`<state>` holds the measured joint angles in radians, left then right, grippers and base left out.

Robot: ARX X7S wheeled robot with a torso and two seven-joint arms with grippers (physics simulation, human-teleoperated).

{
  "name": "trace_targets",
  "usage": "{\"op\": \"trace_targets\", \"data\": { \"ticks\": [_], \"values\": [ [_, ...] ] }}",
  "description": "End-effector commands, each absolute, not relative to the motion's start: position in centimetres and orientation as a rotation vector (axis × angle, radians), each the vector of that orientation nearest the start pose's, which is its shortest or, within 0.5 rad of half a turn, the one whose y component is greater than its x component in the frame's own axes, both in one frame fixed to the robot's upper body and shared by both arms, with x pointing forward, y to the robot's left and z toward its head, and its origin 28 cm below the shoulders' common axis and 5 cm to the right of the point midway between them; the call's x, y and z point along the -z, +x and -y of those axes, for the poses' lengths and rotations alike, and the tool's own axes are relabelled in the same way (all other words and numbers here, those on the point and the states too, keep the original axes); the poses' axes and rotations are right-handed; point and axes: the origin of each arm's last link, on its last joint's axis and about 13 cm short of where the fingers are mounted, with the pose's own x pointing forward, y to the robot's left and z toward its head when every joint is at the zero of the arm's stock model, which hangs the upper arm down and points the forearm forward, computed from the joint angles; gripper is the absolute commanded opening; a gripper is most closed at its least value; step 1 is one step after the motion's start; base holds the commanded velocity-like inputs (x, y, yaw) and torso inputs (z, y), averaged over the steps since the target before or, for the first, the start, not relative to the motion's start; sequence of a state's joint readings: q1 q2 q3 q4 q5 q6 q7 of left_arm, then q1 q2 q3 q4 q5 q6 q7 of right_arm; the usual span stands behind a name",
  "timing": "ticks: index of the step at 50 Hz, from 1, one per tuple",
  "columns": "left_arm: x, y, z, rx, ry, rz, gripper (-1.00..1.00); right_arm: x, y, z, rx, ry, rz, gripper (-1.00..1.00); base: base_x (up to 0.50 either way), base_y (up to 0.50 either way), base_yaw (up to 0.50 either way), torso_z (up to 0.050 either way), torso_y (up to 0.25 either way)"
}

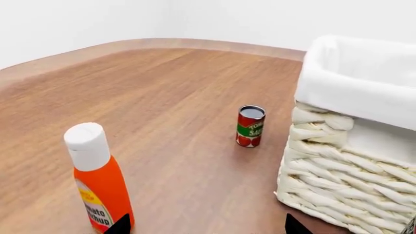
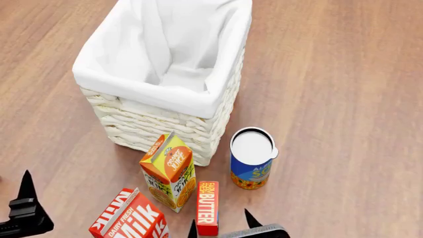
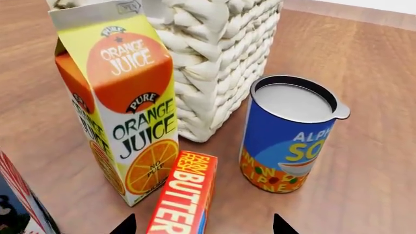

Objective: Pick up the butter and put it in the basket.

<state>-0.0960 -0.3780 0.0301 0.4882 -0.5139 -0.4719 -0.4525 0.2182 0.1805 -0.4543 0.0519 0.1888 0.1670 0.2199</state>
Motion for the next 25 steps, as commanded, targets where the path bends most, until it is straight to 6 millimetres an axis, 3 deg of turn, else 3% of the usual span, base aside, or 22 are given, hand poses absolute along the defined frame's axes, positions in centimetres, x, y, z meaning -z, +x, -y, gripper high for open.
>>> {"op": "trace_targets", "data": {
  "ticks": [1, 25],
  "values": [
    [-11.6, 21.0, -24.8, -0.188, -0.123, 0.052, 1.0, -3.1, 25.0, 5.7, -0.232, -0.091, -0.073, 1.0, 0.0, 0.0, 0.0, 0.0, 0.0],
    [-11.9, 20.7, -24.8, -0.186, -0.137, 0.055, 1.0, -2.5, 26.8, 5.8, -0.24, -0.084, -0.131, 1.0, 0.0, 0.0, 0.0, 0.0, 0.0]
  ]
}}
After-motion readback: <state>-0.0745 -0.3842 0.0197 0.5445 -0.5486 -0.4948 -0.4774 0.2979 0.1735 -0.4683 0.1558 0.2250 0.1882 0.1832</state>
